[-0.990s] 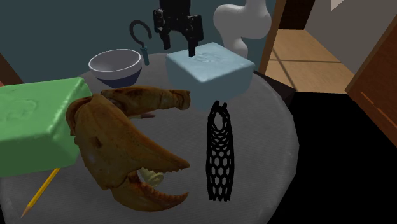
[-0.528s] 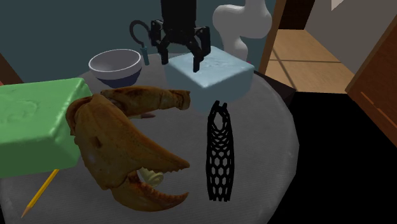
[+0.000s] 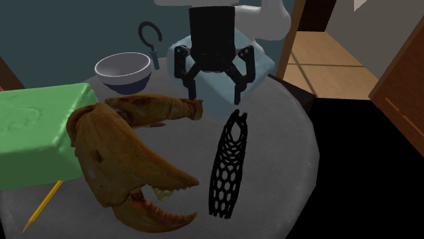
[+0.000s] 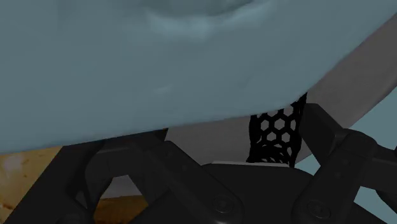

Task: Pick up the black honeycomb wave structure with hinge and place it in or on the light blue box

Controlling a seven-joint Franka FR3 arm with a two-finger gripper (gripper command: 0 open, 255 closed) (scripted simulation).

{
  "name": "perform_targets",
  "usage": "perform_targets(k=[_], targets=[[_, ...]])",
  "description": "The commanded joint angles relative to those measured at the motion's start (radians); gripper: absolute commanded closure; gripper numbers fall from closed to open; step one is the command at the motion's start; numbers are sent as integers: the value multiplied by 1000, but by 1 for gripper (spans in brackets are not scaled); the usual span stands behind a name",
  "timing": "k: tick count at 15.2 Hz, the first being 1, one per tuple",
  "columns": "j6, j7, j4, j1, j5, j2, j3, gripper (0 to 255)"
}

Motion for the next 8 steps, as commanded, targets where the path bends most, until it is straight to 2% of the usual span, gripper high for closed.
perform_targets(k=[1, 4, 8], targets=[[22, -18, 28, 22, 16, 49, 16, 0], [67, -43, 75, 50, 38, 104, 39, 0], [118, -43, 61, 54, 39, 140, 45, 0]])
